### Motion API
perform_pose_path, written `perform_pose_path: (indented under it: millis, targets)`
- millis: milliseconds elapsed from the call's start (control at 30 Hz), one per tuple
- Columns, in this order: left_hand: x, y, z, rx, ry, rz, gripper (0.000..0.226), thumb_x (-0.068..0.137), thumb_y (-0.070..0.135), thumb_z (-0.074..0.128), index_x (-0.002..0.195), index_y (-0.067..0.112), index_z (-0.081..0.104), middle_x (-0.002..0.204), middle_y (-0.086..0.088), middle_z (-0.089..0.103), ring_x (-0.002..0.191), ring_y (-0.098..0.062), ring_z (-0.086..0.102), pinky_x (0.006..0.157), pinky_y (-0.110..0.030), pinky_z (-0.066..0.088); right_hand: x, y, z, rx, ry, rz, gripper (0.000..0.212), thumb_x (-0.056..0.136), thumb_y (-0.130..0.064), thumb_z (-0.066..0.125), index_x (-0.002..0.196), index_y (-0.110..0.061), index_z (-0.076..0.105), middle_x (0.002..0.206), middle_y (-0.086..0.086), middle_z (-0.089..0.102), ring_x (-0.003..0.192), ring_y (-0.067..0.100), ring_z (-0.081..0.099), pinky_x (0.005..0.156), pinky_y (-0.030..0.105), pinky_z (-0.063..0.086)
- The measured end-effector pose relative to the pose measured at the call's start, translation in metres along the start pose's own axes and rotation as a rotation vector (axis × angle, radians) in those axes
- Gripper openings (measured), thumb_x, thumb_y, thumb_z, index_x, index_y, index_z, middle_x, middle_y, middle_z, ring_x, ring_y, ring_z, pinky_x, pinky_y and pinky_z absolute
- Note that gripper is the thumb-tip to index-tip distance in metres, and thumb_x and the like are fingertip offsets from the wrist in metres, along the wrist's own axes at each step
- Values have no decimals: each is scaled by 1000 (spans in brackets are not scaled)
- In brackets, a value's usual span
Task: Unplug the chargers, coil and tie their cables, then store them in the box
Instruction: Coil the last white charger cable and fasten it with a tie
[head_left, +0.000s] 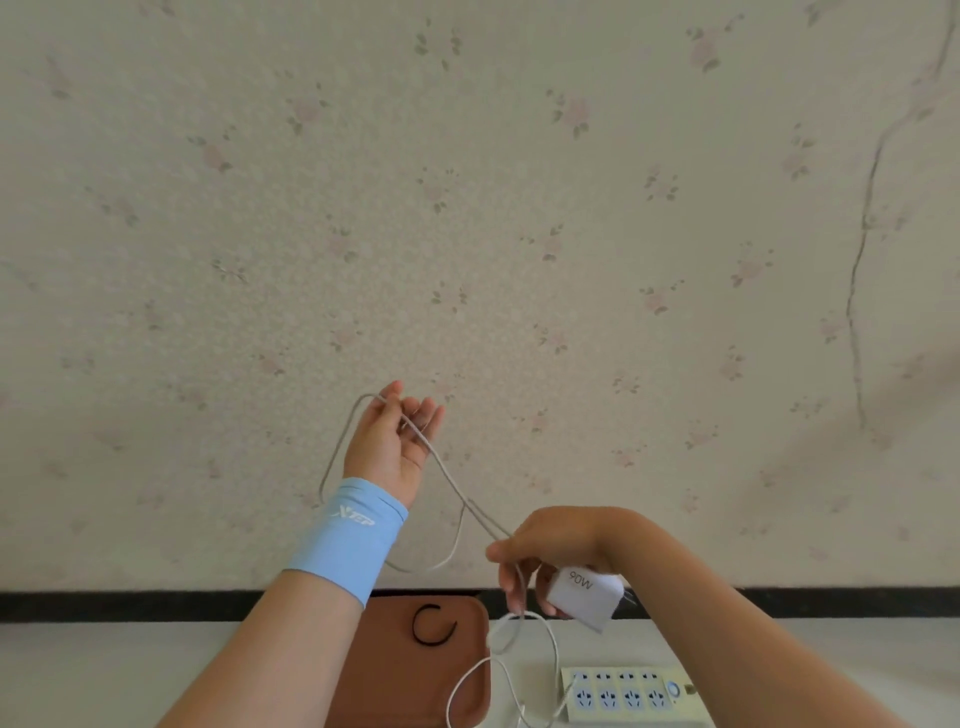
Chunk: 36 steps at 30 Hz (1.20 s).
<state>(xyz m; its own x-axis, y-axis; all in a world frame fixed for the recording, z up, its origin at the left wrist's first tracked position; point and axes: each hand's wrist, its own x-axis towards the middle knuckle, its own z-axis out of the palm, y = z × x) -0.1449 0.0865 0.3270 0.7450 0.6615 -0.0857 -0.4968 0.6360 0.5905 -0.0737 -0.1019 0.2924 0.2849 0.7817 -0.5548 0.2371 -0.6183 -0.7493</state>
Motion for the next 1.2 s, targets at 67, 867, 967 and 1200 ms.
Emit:
perform_pose_path:
  millis: [67,867,967,1200]
  targets:
    - [4,1,-8,175,38,33,17,106,18,41,112,13,57,93,-7,63,83,-19,70,74,-37,59,-1,2,-2,-29,32,29,40,100,-49,54,92,-14,70,102,8,78,66,20,62,68,33,55]
    - [1,-2,-8,240,144,108,18,103,15,47,89,12,57,76,-6,51,42,-9,55,42,-16,46,-5,-2,-9,-85,112,13,24,90,-36,71,106,-20,78,105,-4,78,71,17,65,77,33,58]
    - [2,-7,-8,317,102,12,11,102,22,51,103,14,57,90,-6,55,60,-16,60,44,-19,48,-2,-1,-9,-28,237,-35,22,94,-32,67,105,-16,78,96,0,79,69,16,63,78,33,57]
    - [-28,-29,-5,1233,-312,-315,25,92,38,63,109,20,67,90,-2,69,63,-14,54,53,-23,40,-4,-13,-12,116,409,-200,27,96,-38,64,95,-14,76,86,3,78,63,11,64,60,20,53]
